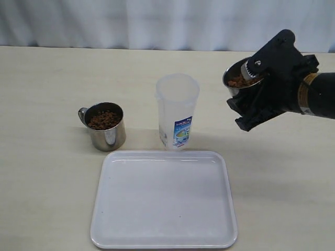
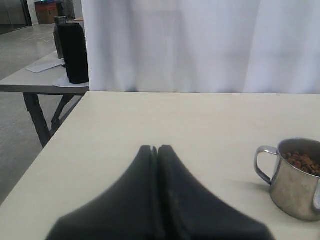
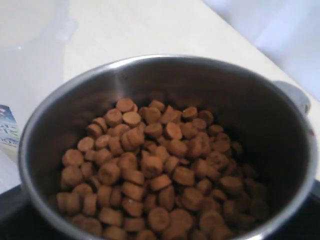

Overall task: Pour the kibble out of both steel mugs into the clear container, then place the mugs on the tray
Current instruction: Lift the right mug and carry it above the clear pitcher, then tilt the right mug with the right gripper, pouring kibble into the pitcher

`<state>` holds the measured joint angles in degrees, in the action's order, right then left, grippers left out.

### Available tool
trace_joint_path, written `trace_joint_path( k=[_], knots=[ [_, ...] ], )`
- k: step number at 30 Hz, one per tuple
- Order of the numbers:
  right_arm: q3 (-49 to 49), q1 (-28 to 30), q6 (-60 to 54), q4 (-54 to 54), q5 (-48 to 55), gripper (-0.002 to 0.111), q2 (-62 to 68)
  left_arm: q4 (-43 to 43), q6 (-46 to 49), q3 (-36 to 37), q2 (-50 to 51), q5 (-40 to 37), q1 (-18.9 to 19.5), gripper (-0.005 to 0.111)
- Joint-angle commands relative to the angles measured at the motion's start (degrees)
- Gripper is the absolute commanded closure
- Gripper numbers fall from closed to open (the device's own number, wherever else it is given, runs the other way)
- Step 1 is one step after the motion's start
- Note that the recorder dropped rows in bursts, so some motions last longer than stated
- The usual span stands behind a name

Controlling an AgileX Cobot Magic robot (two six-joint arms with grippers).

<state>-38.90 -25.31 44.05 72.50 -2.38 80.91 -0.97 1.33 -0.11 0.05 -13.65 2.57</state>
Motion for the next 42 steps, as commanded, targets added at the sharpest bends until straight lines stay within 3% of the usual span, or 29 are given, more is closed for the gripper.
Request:
trace_joint_path(
  k=[1,11,13,16,19,24,38,42],
  knots=[
    [-1.09,-0.17,-1.38,0.30,-5.10,0.104,-3.16,0.20,-0.09,0.11,-0.05,0.59,-0.28,0.107],
    [-4.05,-0.29,-8.98,0.30,-7.65,0.104,-3.42,0.20,-0.09,0.11,-0.05,0.59,-0.28,0.107],
    [-5.16,-1.96,-9.58,0.30,-5.07,0.104,-3.66,0.20,-0.09,0.11,-0.05,0.59,-0.28,0.107],
    [-8.27,-9.27,-11.06,0.30,5.59,0.104,-3.66,0.20,-0.09,0.11,-0.05,0.30,-0.28,0.107],
    [-8.88,-10.71,-11.06,3.74,6.82,0.104,-3.66,0.20,-0.09,0.11,-0.05,0.30,-0.28,0.107],
    [-9.74,-10.82,-11.06,11.55,6.84,0.104,-0.96,0.20,-0.09,0.11,-0.05,0.30,-0.28,0.107],
    [-12.35,-10.82,-15.38,14.42,6.75,0.104,3.44,0.20,-0.09,0.11,-0.05,0.56,-0.28,0.107],
    [-12.35,-10.82,-15.64,20.02,6.60,0.104,4.41,0.20,-0.09,0.11,-0.05,0.56,-0.28,0.107]
  ],
)
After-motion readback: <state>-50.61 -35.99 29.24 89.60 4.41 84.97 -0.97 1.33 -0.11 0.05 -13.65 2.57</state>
